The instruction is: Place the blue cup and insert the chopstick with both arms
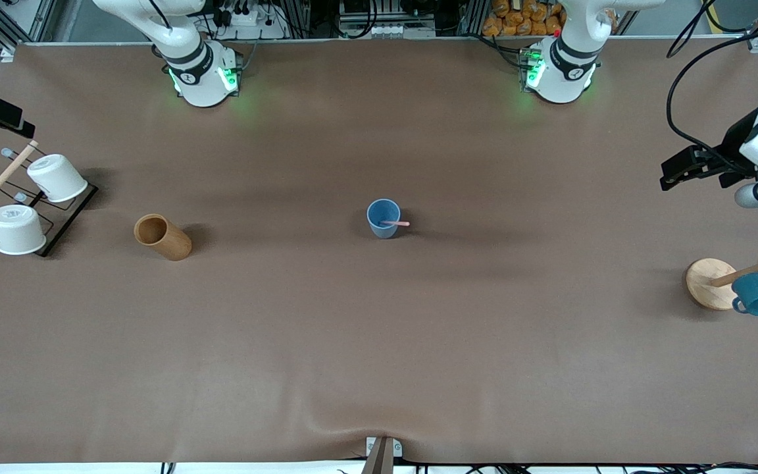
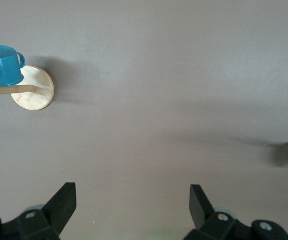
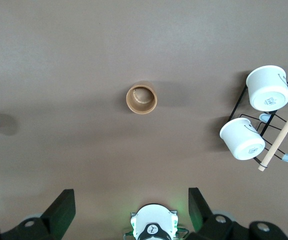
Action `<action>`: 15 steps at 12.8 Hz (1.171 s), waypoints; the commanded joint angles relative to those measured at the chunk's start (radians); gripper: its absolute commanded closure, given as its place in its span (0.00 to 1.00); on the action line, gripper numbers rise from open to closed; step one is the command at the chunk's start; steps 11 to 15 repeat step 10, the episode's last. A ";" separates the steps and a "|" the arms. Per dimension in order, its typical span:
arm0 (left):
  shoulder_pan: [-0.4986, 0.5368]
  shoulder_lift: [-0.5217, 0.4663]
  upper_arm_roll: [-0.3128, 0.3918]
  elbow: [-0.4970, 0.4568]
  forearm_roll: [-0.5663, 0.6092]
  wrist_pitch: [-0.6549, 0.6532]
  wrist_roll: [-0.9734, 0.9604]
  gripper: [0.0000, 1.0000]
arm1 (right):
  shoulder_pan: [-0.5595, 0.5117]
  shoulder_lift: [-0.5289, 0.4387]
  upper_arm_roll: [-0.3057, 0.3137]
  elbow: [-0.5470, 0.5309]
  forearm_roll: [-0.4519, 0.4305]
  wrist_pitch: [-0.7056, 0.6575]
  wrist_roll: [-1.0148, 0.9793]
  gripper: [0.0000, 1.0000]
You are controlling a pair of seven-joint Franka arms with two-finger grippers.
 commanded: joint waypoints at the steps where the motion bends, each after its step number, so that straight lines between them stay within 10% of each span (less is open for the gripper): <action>1: 0.008 -0.057 -0.007 -0.012 0.015 -0.021 0.015 0.00 | -0.028 -0.031 0.045 -0.034 -0.030 0.029 -0.009 0.00; 15: 0.005 -0.053 -0.008 0.045 0.013 -0.073 0.014 0.00 | -0.028 -0.028 0.036 -0.036 -0.036 0.048 -0.052 0.00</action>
